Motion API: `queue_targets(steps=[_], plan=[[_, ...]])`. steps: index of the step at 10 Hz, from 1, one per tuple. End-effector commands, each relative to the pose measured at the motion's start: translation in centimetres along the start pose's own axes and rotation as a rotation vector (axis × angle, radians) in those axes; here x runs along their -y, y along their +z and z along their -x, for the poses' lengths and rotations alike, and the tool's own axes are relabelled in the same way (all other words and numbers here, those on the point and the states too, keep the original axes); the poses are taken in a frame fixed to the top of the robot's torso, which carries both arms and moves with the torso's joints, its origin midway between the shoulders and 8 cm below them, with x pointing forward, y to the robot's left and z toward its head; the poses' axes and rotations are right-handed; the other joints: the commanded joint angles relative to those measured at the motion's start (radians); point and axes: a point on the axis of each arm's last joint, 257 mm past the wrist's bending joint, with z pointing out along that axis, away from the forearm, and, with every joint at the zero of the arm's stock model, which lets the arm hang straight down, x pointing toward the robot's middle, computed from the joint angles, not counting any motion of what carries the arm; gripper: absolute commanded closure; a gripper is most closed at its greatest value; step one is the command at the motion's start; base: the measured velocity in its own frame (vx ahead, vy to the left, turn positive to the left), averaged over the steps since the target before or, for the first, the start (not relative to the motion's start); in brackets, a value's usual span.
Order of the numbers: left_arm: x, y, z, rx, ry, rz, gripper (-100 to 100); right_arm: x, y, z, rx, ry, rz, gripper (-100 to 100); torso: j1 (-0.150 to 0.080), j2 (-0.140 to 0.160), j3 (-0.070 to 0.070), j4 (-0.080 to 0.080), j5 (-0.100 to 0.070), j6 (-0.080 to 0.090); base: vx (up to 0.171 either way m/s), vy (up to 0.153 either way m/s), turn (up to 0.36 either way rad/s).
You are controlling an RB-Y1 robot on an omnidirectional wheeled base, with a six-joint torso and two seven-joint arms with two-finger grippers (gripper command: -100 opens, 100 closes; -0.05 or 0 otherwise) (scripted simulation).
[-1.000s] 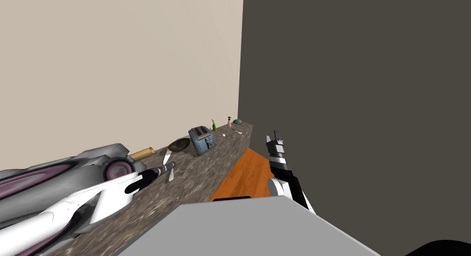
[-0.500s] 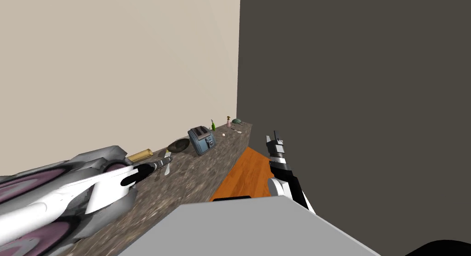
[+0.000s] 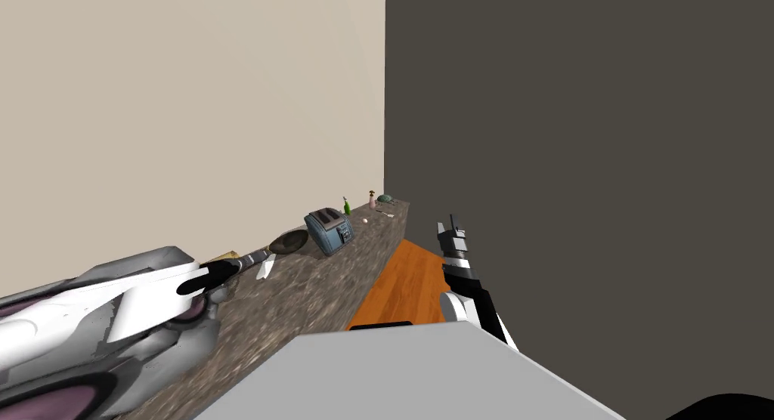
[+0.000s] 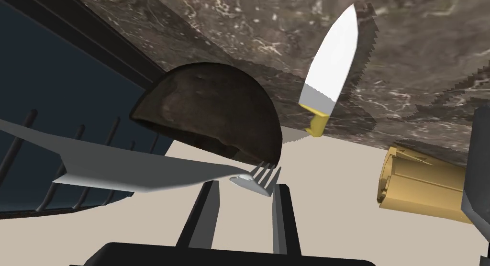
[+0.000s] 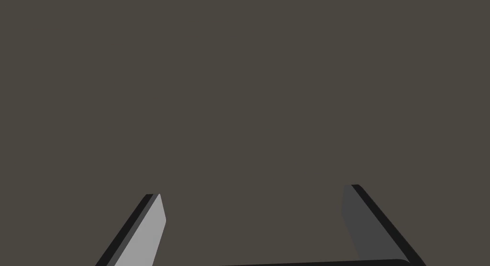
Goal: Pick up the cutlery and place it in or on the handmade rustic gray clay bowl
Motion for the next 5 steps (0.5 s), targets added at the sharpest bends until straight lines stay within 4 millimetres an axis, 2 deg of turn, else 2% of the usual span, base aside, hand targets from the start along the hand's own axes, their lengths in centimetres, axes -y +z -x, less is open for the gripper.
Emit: queue_targets(steps=[1, 5], plan=[[-0.6, -0.3, 1.6, 0.015, -0.017, 0.017, 100, 0.0, 0.0, 0.0, 0.000, 0.000, 0.000, 0, 0.000, 0.000, 0.000, 0.000, 0.000, 0.000, -0.018, 0.050, -0.110], [-2.5, -1.2, 3.7, 0.027, -0.054, 0.060, 100, 0.0, 0.0, 0.0, 0.000, 0.000, 0.000, 0, 0.010, -0.001, 0.001, 0.003, -0.006, -0.003, -0.004, 0.051, -0.158]])
